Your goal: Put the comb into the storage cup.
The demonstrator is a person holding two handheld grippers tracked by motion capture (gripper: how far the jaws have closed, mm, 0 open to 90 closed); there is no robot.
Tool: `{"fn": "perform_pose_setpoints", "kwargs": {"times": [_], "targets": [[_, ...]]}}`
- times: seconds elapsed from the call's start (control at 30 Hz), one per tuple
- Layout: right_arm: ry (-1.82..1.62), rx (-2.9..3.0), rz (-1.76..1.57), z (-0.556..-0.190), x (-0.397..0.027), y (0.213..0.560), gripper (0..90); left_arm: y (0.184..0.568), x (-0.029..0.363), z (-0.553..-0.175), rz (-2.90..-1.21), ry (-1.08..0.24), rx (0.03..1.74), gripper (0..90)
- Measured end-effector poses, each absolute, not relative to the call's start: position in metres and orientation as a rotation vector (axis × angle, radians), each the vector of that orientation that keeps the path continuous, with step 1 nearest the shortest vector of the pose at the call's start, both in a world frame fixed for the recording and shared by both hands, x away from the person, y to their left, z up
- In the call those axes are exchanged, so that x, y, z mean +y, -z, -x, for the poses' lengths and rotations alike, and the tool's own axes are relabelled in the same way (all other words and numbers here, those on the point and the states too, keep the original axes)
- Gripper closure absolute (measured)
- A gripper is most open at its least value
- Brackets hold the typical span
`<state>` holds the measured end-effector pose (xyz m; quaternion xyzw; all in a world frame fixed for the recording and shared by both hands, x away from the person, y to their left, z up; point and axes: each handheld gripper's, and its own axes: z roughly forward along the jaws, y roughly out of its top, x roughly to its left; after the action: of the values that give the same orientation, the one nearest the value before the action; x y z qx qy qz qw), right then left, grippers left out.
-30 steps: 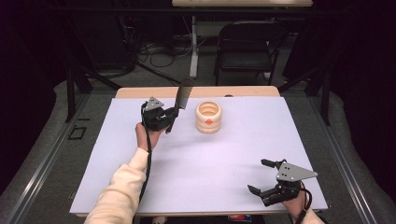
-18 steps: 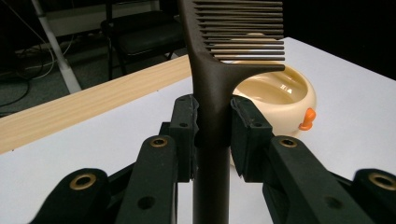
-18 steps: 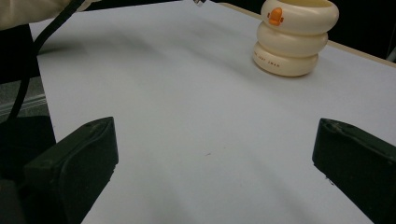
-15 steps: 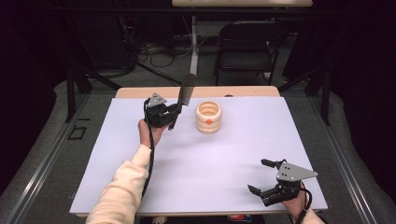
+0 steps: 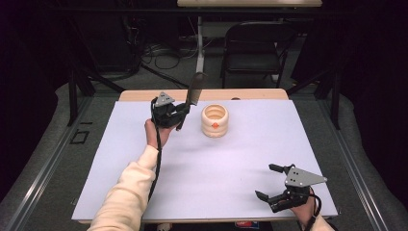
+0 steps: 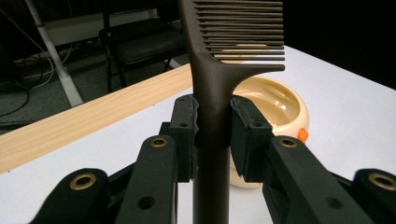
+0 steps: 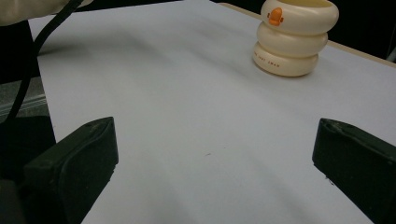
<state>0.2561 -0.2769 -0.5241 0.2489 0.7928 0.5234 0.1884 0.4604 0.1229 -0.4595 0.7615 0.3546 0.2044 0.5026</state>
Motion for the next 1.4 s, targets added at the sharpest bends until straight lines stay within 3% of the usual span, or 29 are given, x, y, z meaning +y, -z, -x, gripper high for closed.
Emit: {"fn": "perform_pose_setpoints", "kwargs": {"times": [1.4], "targets": [[-1.474, 2.229, -0.702, -0.256, -0.277, 0.524, 0.0, 0.443, 0.102, -0.473, -1.794, -0.493, 0.836, 72.4]]}}
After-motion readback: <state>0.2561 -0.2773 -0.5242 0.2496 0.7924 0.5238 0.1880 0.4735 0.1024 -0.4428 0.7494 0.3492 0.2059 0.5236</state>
